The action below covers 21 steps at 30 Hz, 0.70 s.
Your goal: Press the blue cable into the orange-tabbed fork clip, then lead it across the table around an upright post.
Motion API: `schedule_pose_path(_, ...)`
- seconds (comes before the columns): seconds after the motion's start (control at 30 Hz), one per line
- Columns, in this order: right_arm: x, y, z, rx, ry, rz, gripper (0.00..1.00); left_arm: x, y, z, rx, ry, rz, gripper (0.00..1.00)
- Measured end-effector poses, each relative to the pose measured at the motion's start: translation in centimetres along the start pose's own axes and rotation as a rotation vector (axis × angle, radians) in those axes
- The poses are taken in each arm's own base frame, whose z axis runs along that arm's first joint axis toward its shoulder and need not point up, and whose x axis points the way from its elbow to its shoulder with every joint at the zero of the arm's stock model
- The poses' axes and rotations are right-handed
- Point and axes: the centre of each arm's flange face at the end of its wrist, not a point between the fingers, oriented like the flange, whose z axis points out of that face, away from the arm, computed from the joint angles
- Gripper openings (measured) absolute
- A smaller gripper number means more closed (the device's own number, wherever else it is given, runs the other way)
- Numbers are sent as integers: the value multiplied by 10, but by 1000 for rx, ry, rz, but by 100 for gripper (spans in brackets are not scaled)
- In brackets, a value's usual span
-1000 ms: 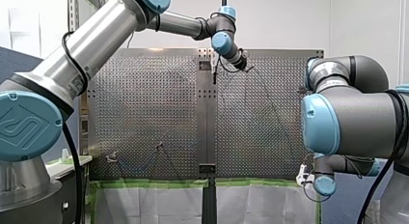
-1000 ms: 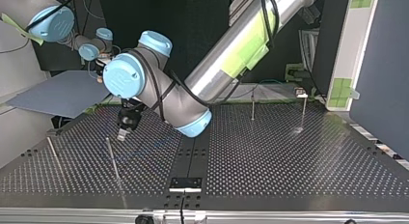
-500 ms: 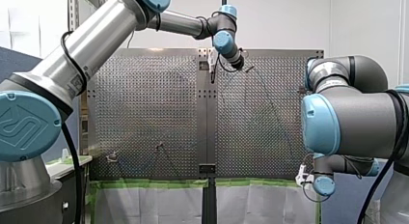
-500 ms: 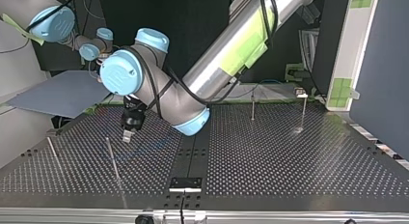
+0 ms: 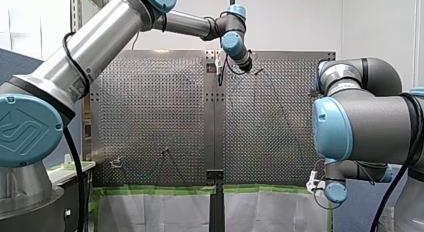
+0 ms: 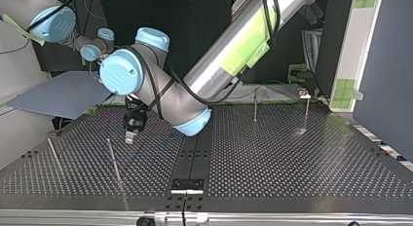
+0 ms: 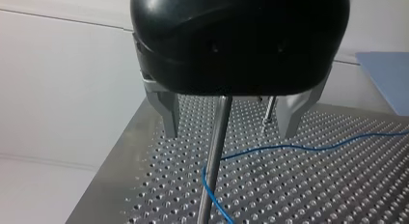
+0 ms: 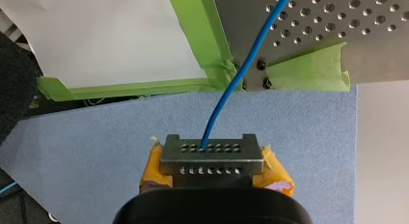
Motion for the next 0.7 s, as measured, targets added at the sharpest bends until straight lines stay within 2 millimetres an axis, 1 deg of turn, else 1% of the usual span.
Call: schedule_pose_path(0.7,0,-1,0,1,0,-3,0,0,2,-2,-32,4,-14,100)
